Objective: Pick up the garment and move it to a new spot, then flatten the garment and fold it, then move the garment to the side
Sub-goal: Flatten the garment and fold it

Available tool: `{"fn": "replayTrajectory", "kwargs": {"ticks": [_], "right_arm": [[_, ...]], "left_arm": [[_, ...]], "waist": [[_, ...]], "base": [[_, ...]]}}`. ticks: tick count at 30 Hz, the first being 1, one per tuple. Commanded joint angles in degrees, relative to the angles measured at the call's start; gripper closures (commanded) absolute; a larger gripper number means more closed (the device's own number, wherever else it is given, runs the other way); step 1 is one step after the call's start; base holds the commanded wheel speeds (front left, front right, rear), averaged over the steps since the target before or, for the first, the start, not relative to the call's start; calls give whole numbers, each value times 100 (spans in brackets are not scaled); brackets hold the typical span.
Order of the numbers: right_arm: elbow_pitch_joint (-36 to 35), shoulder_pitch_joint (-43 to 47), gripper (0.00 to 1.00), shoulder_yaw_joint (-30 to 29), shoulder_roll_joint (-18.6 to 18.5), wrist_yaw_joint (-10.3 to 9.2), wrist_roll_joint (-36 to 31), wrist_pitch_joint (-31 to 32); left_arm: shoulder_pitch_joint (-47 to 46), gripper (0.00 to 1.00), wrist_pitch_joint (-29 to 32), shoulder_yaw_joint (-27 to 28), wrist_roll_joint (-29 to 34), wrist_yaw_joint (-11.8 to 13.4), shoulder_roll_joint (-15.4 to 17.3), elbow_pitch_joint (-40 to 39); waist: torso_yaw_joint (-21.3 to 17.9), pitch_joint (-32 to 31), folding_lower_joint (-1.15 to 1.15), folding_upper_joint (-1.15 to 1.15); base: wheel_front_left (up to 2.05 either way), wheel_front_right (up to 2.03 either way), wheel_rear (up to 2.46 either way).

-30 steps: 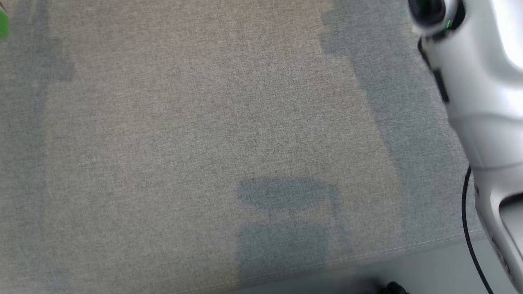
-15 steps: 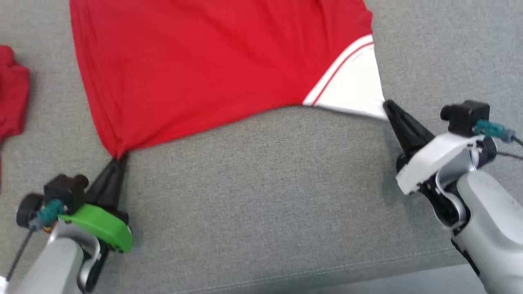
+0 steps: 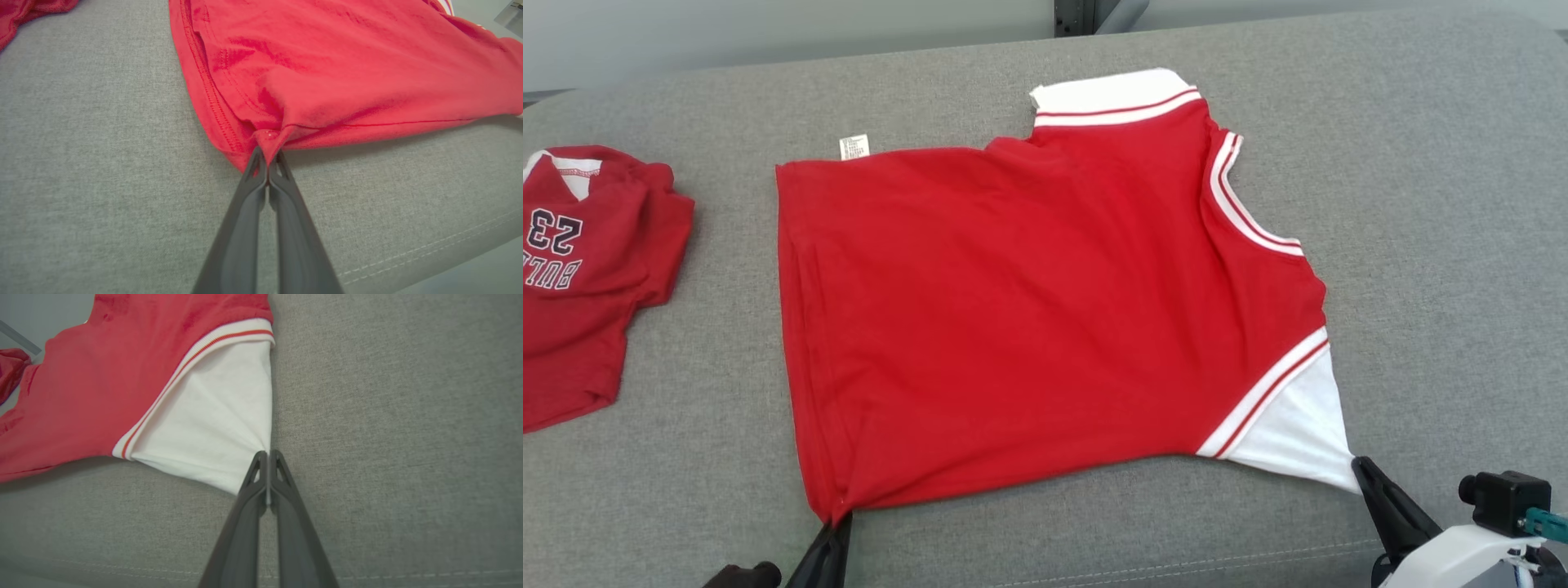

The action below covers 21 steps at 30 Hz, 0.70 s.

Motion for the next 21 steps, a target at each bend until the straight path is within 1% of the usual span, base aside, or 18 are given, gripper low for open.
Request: {"fn": "replayTrajectory", "kwargs": {"ticks": [1, 5, 7, 9, 11, 14, 15, 16, 18, 21], "right_arm": [[-92, 194, 100, -141, 61, -10, -97, 12], [-329, 559, 100, -376, 312, -10, -297, 89], [-494, 598, 100, -477, 372, -10, -359, 147], [-673, 513, 100, -570, 419, -10, -439, 194], [-878, 337, 100, -633, 471, -9, -471, 255], [-1176, -60, 100, -670, 481, -9, -531, 416], [-1319, -415, 100, -665, 474, -9, -573, 553], [-1375, -628, 100, -654, 475, -9, -597, 624], [-1409, -1056, 100, -574, 467, -9, -651, 796], [-1269, -1659, 100, -447, 498, -9, -662, 1021]], "left_arm": [[206, 100, 0, 67, 61, 56, -64, -59], [553, 100, 0, 145, 66, 116, -271, -229], [709, 100, 0, 145, 23, 150, -319, -329], [775, 100, 58, 121, -7, 179, -309, -479], [751, 100, 213, 79, -21, 157, -247, -711], [546, 100, 551, 130, -167, 104, -142, -1104], [405, 100, 852, 216, -321, 101, -39, -1432], [349, 100, 1027, 269, -438, 93, -14, -1603], [206, 100, 1389, 372, -597, 121, 122, -1947], [-89, 100, 1922, 539, -964, 130, 235, -2364]], "waist": [[40, -151, 1, 48], [-19, -172, 1, 48], [-57, -152, 1, 48], [-74, -104, 1, 48], [-59, -48, 1, 48], [-37, 76, 1, 48], [-12, 150, 1, 48], [1, 187, 1, 48], [25, 257, 1, 48], [90, 350, 1, 48]], "base": [[0, 0, 0], [0, 0, 0], [0, 0, 0], [0, 0, 0], [0, 0, 0], [0, 0, 0], [0, 0, 0], [0, 0, 0], [0, 0, 0], [0, 0, 0]]}}
